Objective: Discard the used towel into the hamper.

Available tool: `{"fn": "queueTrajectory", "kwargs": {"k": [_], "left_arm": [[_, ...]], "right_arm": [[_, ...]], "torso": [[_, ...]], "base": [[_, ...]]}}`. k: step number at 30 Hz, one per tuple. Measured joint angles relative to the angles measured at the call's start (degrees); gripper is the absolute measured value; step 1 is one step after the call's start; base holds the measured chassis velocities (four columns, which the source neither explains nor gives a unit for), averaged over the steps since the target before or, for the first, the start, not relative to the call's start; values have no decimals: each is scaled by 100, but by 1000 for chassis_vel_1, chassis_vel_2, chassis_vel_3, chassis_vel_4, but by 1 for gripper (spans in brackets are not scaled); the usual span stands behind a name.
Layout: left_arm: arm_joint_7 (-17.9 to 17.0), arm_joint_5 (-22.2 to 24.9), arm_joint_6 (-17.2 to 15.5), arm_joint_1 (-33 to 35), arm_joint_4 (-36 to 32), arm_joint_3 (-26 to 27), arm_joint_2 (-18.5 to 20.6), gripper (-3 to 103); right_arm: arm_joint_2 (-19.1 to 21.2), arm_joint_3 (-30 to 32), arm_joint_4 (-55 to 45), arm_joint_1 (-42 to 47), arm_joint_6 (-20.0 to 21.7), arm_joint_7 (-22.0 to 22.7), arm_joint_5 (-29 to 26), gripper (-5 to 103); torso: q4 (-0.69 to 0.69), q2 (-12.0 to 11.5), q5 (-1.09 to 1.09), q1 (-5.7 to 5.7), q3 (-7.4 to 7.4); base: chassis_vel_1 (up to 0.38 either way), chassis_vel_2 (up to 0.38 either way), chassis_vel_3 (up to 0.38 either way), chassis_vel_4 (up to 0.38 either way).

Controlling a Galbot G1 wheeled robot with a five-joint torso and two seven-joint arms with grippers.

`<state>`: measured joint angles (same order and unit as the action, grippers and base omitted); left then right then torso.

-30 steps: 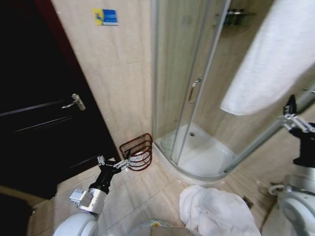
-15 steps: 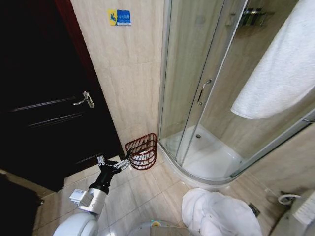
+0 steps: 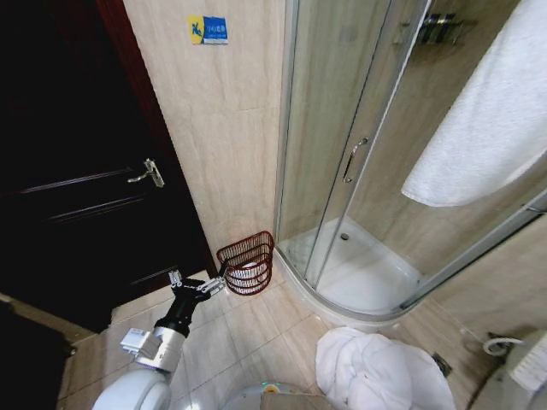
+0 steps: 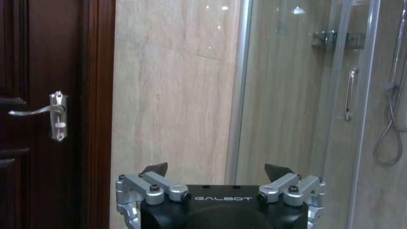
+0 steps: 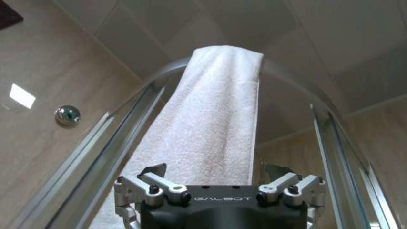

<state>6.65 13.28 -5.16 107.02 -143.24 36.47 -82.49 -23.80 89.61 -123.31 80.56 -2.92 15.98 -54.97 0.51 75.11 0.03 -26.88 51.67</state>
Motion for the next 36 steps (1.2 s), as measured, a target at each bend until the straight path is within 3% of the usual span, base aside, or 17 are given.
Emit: {"fn": "queueTrajectory", "kwargs": {"k": [8, 12, 20, 25, 29, 30, 36], "left_arm": [[0, 0, 0, 0, 0, 0, 0, 99], [0, 0, 0, 0, 0, 1, 0, 99], [0, 0, 0, 0, 0, 0, 0, 99], [0, 0, 0, 0, 0, 0, 0, 99], [0, 0, 0, 0, 0, 0, 0, 99], [0, 0, 0, 0, 0, 0, 0, 99], [0, 0, 0, 0, 0, 0, 0, 99]], "right_arm": [[617, -566, 317, -866, 164, 114, -205, 100], [1054, -1335, 695, -1842, -37, 197, -369, 100], [1389, -1478, 1075, -2020, -265, 289, -97, 100], [1786, -1402, 1404, -2001, -397, -3, -151, 100], [2235, -1364, 1687, -2014, -20, -217, -1164, 100], [2235, -1364, 1687, -2014, -20, -217, -1164, 100], [2676, -1071, 1871, -1729, 818, 161, -2451, 100]], "torso": [[-2, 0, -5, 0, 0], [-3, 0, -4, 0, 0], [0, 0, 0, 0, 0], [-1, 0, -2, 0, 0], [-1, 0, -5, 0, 0], [-1, 0, -5, 0, 0], [-1, 1, -2, 0, 0]], "base": [[0, 0, 0, 0], [0, 0, 0, 0], [0, 0, 0, 0], [0, 0, 0, 0], [0, 0, 0, 0], [0, 0, 0, 0], [0, 0, 0, 0]]}}
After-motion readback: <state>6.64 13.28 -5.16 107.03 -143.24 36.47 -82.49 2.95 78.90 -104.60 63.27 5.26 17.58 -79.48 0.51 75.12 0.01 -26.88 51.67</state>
